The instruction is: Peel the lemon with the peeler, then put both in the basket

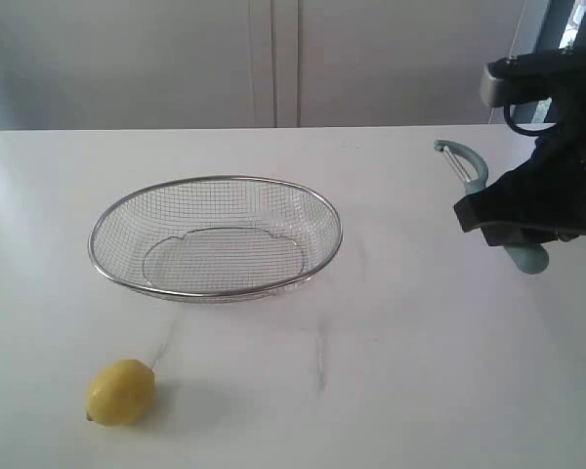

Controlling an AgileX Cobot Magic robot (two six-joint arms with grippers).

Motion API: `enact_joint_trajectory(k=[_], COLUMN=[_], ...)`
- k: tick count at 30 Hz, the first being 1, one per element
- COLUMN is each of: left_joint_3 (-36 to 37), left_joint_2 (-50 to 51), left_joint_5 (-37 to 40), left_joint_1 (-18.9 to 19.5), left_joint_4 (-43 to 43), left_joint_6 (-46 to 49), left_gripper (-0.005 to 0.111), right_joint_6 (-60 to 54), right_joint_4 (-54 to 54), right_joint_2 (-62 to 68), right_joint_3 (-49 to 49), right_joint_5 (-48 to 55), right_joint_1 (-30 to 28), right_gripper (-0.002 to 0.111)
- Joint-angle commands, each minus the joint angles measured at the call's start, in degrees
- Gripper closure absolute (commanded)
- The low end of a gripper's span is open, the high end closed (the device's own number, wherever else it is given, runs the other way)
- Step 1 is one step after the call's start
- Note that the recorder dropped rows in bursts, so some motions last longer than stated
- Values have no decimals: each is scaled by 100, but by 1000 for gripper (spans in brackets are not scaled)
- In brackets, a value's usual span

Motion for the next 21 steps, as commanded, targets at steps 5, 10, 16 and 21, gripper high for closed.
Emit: enact_joint_trajectory(k=[5,10,16,21], left_joint_3=[41,41,41,41], left_joint_2=[-24,-24,-24,-24], left_joint_5=[-376,-1345,-2010,-2039], left_joint_1=[1,1,1,1], left_joint_4=[-36,-36,-36,-36], left_joint_6=[-3,-3,-3,-3], left_gripper=[107,107,107,107], right_joint_6=[21,21,21,21], right_joint_4=[28,28,27,27], right_joint_2=[-51,-51,-51,-51], right_joint_3=[23,23,23,23], right_joint_5=[-65,-65,-77,-88], right_joint_1=[-8,-8,-8,-8], right_gripper=[108,108,108,108])
